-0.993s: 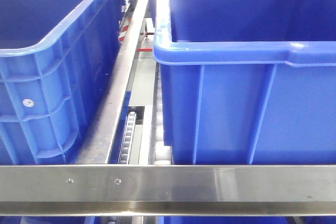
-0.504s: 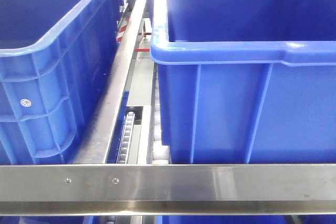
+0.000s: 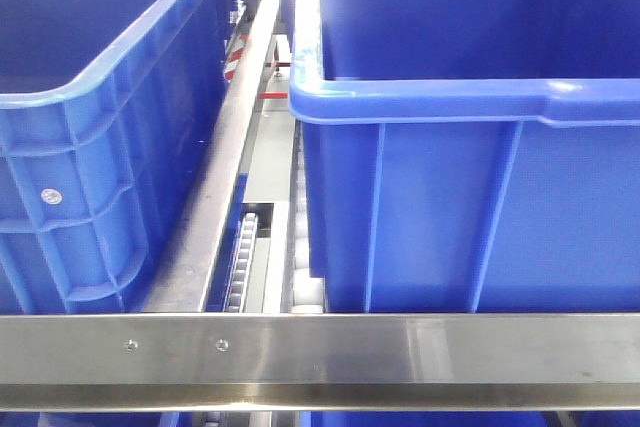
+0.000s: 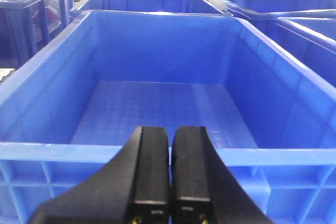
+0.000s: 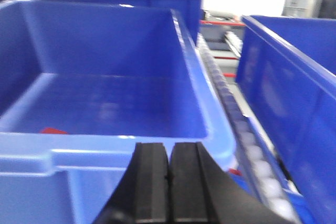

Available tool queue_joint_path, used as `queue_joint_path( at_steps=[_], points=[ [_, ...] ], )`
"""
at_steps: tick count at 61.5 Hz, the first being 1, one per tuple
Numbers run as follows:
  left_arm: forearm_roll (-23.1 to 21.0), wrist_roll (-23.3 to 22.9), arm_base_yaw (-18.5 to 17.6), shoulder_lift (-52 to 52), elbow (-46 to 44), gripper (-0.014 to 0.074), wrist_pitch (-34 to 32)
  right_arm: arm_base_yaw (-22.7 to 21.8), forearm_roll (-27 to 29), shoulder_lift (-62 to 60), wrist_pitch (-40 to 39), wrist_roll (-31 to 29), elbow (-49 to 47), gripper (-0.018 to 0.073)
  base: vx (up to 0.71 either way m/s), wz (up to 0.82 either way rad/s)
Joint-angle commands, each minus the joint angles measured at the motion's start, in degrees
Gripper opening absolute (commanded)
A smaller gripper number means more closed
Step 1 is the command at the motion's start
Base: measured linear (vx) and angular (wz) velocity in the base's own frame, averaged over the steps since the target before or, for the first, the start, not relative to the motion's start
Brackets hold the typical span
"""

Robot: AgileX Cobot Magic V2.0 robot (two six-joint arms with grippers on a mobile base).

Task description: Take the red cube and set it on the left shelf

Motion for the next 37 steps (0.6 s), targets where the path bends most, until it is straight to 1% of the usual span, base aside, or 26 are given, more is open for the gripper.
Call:
queue_joint_path(
  at_steps=[1,37],
  points=[
    [-0.1,0.0,-0.4,-0.7,1.4,0.0101,-4.7,-0.8,0.1,-1.1,-4.2,-0.7,-1.5,0.0057,0.00,0.00],
    [-0.1,0.0,-0.4,-0.7,1.4,0.0101,-4.7,-0.8,0.1,-1.1,-2.6,-0.7,-1.5,0.0057,0.01,0.03]
  ],
)
